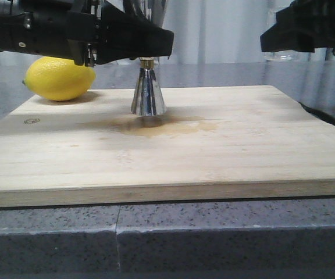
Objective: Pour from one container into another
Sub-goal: 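Tilt the beaker upright and set it back on the board corner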
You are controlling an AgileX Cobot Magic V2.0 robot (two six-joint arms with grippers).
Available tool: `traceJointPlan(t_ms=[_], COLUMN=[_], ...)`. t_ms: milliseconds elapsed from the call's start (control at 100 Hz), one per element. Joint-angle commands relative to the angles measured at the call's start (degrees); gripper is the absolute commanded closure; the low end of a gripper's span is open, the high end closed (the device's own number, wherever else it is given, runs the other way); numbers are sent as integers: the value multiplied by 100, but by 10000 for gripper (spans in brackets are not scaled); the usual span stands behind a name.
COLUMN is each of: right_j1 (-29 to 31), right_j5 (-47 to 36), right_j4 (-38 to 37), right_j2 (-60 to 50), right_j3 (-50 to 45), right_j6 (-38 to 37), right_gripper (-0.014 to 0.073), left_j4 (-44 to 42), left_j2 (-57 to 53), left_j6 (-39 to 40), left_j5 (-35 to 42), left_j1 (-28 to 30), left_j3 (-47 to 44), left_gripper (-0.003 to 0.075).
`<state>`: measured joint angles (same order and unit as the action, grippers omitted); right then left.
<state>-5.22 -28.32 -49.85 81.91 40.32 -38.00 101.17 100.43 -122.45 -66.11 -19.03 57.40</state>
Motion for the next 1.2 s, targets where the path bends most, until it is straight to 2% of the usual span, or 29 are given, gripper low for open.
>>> traceJointPlan(t_ms=[0, 160, 460, 1190], right_j1=[106, 114, 114, 114], right_j5=[-1046, -1283, -1291, -522], right_j4=[11, 11, 573, 538], right_j2=[136, 560, 821, 822], right_j3=[129, 129, 129, 129], right_j6=[97, 820, 1354, 1353], right_gripper=[298, 298, 298, 298], left_j4=[477, 477, 477, 477], left_j2=[-228, -228, -228, -228], left_j6=[50, 50, 50, 50], left_j5=[-595, -595, -595, -595], left_j1=[-37, -37, -37, -37], left_j3=[167, 167, 167, 167], left_gripper=[461, 461, 461, 461])
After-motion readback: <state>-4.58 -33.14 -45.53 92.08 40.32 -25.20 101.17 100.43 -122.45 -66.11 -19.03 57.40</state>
